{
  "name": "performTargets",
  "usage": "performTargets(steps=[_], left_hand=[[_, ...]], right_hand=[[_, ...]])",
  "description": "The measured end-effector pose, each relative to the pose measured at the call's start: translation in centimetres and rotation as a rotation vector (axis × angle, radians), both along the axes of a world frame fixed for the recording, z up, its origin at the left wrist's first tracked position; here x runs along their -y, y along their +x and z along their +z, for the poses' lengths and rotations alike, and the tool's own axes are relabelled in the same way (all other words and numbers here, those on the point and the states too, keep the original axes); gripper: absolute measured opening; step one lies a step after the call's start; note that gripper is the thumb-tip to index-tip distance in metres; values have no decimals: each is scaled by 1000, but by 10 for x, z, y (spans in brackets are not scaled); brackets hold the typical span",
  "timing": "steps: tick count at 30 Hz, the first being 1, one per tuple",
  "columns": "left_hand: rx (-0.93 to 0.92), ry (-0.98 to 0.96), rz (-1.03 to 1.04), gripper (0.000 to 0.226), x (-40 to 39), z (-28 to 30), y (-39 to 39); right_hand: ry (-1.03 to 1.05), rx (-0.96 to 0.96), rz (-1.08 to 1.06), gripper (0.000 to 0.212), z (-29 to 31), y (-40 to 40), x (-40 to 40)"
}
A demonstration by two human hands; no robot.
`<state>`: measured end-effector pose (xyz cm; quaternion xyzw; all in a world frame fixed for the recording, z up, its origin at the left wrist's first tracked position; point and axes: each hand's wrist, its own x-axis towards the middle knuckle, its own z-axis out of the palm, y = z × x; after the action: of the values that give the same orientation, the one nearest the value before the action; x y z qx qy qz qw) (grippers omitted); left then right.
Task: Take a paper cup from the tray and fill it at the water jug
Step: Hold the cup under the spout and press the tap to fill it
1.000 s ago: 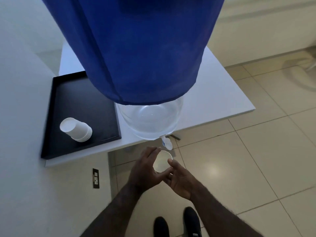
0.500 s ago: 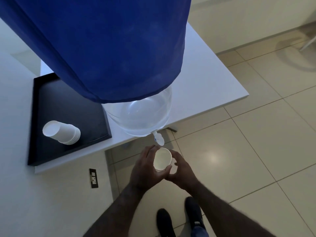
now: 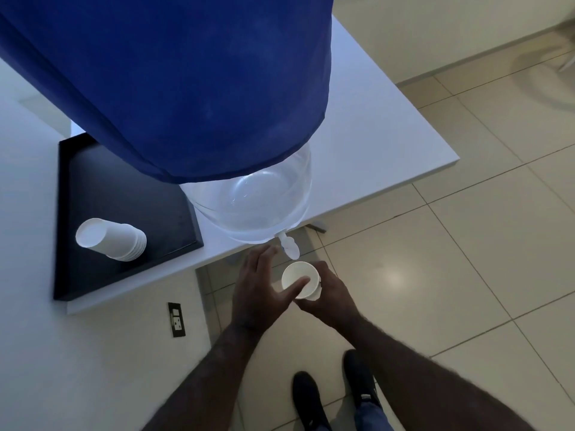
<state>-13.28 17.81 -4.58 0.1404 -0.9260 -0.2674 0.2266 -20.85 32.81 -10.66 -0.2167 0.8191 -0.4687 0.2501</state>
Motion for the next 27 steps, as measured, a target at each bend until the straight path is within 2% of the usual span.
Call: performTargets(steps=[3,7,12,20,27], left_hand=[[13,-81,-55,65,3,5,-9],[33,-121,-78,52,1,11,-19],[54,-167,-73,46,1,13,-22],[11,-236,-53,37,6,5,-23],[-7,-257,-33,36,1,2,-23]], right_hand=[[18,-16,1,67,-5,-6,8],[-78,-53,-30,77,-8,-11,20],[-139,-80,-54,87,-23,-12,28],[-235,-128,-72,78,-32,-21,38],[-237,-155,-69,77,-28,-27,43]])
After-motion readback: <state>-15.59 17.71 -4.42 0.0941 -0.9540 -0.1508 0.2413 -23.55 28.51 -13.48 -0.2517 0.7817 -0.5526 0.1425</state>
